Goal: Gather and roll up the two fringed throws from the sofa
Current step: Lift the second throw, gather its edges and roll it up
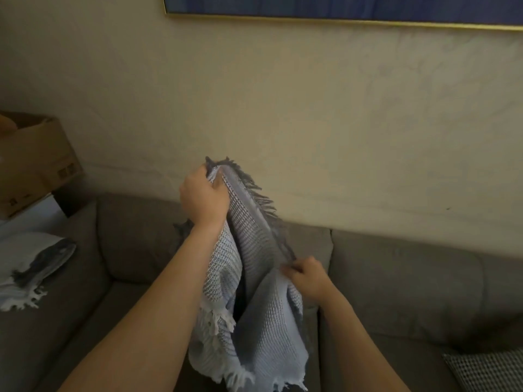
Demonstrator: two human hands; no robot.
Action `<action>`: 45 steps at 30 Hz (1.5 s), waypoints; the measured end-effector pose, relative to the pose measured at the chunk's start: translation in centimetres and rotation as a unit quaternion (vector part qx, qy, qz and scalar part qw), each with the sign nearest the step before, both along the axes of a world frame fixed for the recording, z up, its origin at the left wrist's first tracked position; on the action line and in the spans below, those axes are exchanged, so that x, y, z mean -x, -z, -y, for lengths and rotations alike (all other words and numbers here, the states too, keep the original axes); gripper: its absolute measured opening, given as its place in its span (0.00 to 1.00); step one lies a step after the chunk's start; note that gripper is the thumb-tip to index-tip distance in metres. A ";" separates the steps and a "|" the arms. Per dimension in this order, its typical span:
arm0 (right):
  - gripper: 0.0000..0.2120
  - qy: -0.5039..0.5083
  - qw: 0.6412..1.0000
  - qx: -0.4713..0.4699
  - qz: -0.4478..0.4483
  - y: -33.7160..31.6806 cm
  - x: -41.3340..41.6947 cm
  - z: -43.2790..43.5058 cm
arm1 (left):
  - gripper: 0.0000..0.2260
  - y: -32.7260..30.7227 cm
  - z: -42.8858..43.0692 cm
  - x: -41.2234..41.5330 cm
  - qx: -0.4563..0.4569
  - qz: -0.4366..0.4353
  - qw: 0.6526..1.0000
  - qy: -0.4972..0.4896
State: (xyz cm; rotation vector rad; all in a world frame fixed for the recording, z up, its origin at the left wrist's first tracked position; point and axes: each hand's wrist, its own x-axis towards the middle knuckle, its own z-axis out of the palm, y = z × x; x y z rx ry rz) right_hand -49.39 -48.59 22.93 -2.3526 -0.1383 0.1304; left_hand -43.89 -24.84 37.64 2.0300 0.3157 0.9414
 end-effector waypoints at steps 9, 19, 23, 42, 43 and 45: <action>0.22 -0.205 0.946 0.070 -0.243 3.9 4.2 -2.7 | 0.05 -0.2 1.1 0.6 0.036 0.062 0.996 0.060; 0.23 -0.102 0.993 -0.050 -0.023 2.8 3.1 -5.4 | 0.06 -0.3 1.4 1.4 0.036 0.085 0.993 0.074; 0.25 -0.095 0.994 -0.059 -0.018 2.6 3.2 -6.0 | 0.06 -0.3 1.0 1.4 0.037 0.091 0.993 0.066; 0.26 0.004 0.995 -0.060 0.081 2.4 2.2 -6.8 | 0.06 0.5 1.2 1.8 0.084 0.063 0.987 0.121; 0.26 0.022 0.994 -0.049 0.100 2.5 2.1 -6.5 | 0.06 0.5 1.3 1.9 0.079 0.064 0.987 0.122; 0.26 0.071 0.987 -0.051 0.138 2.9 2.1 -5.7 | 0.05 0.7 1.1 1.8 0.070 0.063 0.989 0.111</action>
